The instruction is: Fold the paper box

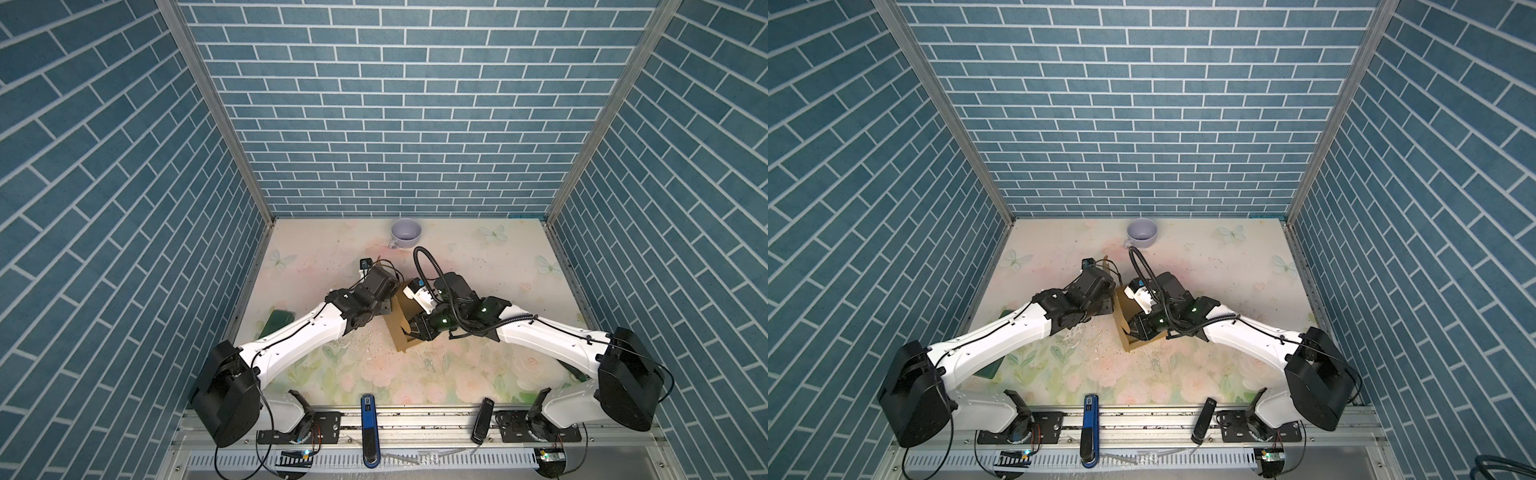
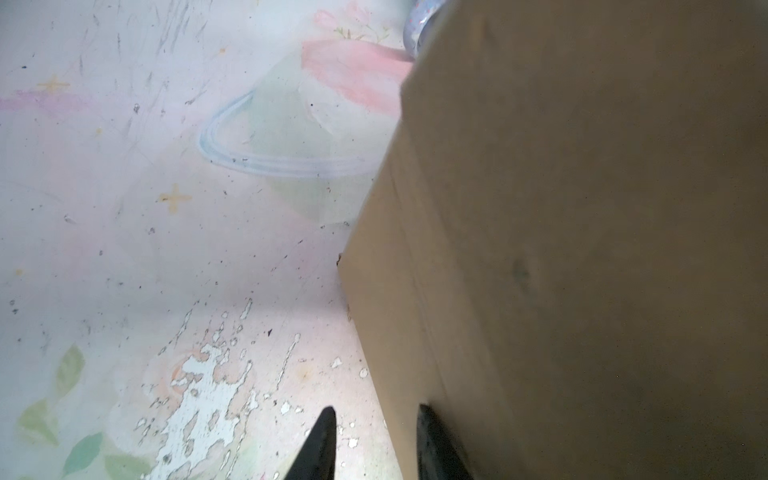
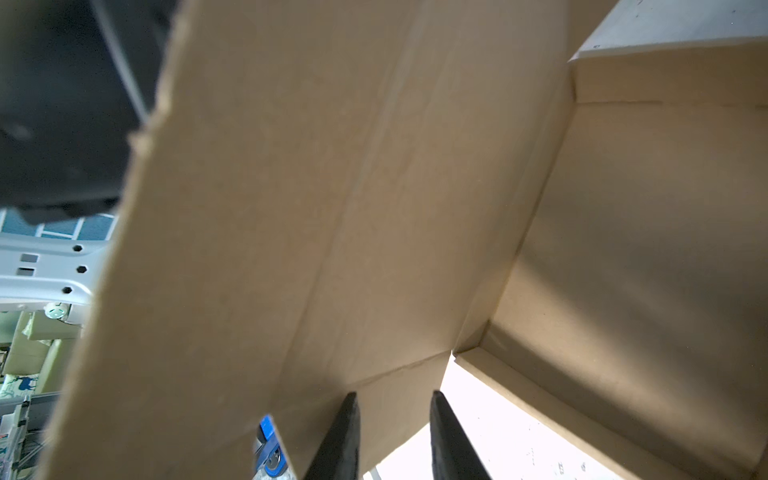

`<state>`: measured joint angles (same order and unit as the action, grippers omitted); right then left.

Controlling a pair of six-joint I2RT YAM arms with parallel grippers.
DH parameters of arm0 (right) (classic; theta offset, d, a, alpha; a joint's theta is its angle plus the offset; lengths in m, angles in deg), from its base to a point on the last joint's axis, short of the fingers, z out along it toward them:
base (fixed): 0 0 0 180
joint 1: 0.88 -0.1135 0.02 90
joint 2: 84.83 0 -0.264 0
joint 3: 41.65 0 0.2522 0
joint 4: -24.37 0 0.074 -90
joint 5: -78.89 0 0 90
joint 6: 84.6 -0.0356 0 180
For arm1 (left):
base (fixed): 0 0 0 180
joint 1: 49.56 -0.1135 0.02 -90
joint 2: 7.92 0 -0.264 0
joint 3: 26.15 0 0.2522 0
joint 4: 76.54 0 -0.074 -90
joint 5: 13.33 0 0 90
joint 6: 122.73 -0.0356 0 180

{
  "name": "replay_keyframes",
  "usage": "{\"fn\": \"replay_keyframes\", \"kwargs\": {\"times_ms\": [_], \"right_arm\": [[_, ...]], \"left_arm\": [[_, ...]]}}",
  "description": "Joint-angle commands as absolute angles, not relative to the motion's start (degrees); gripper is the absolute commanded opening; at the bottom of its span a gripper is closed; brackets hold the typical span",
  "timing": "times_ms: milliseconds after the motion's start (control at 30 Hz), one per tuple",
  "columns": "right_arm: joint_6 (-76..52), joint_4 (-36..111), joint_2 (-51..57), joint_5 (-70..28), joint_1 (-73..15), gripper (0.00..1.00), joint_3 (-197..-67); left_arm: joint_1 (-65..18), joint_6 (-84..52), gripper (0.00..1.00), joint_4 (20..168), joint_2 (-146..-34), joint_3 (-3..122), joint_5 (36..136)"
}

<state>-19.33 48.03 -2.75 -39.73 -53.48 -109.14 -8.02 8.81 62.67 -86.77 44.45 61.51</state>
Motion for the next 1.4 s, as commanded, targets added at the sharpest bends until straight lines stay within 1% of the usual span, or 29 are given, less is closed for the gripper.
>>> {"fn": "replay_keyframes", "kwargs": {"times_ms": [0,233,367,500,633,733,867,1000,1133,1367], "right_arm": [[-20.70,45.81,-2.05,-36.97,-54.74,0.29,-111.75],[-22.06,42.91,-2.48,-32.86,-55.10,0.27,-110.81],[-23.19,40.97,-3.41,-28.29,-55.15,0.26,-108.92],[-23.61,39.31,-3.73,-25.91,-55.11,0.27,-107.88],[-23.34,38.29,-3.36,-25.46,-55.09,0.27,-107.67],[-23.69,37.03,-4.07,-24.28,-55.07,0.27,-106.88],[-23.70,35.81,-5.37,-22.75,-55.10,0.27,-106.03],[-22.96,35.29,-4.77,-22.65,-55.06,0.27,-105.71],[-22.81,34.52,-4.33,-22.30,-55.04,0.27,-104.90],[-23.80,32.37,-7.14,-19.01,-54.21,0.27,-100.17]], "left_arm": [[-9.33,6.06,0.34,63.66,-88.55,46.38,63.87],[-10.99,4.28,0.37,63.68,-90.37,48.80,66.91],[-11.49,4.95,0.39,60.19,-87.46,48.66,67.94],[-11.94,4.68,0.45,54.37,-83.64,50.26,68.32],[-12.12,4.16,0.58,49.56,-80.64,53.59,70.02],[-12.46,3.78,0.62,45.88,-79.24,57.23,71.80],[-12.45,1.76,0.67,38.30,-80.82,65.02,73.98],[-12.47,0.64,0.69,33.03,-84.37,70.65,78.21],[-12.47,0.80,0.68,30.46,-86.85,73.43,79.14],[-12.18,1.71,0.60,27.49,-92.11,78.05,79.49]]}}
